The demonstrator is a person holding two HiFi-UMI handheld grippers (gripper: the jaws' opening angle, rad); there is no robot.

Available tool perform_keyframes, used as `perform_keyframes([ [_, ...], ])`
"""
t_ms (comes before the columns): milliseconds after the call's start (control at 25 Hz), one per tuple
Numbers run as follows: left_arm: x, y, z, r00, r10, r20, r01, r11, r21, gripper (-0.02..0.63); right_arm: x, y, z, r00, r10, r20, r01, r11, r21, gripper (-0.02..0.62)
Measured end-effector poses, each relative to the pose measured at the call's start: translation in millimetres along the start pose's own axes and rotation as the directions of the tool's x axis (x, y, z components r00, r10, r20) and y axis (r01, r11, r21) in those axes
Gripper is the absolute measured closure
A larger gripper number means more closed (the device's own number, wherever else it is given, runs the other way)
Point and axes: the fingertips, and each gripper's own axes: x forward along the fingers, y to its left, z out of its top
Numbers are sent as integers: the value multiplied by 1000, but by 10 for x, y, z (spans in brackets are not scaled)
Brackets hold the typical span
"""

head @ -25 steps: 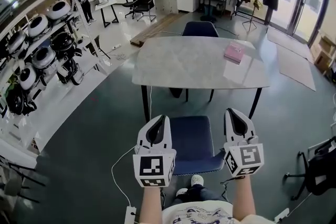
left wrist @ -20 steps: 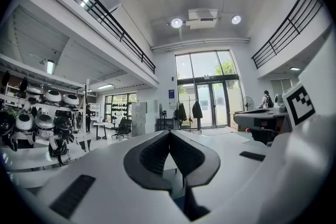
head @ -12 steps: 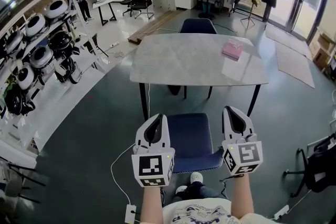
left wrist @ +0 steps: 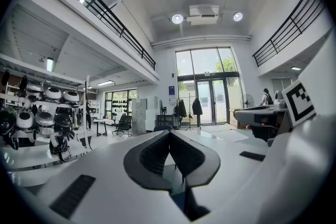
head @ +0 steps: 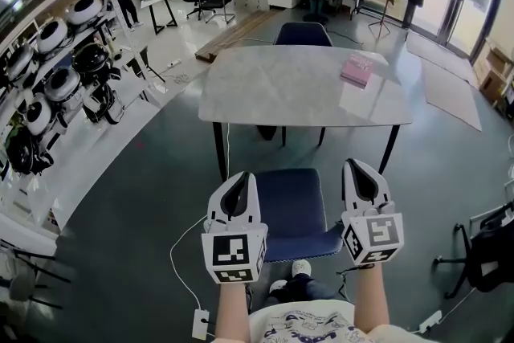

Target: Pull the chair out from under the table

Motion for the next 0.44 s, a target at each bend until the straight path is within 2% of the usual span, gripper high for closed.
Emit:
perform_keyframes([
  [440,91,-48,-76,1000,0,-16,0,1000,8,589,28,-101,-53,1000,-9,-3,9,1000,4,589],
])
